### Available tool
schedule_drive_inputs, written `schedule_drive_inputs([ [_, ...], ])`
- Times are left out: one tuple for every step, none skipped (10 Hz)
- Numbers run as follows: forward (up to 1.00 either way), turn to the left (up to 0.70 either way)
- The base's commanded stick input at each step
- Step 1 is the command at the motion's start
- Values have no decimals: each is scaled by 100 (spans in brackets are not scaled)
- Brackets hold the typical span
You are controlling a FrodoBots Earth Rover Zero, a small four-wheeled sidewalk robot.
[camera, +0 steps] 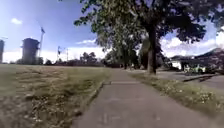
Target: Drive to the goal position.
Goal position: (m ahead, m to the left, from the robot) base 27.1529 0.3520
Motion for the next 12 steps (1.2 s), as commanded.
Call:
schedule_drive_inputs([
  [100, 0],
  [100, 0],
  [100, 0],
  [100, 0],
  [100, 0],
  [100, -4],
  [100, -23],
  [100, -17],
  [100, 0],
  [100, 0],
  [100, 0],
  [100, 0],
])
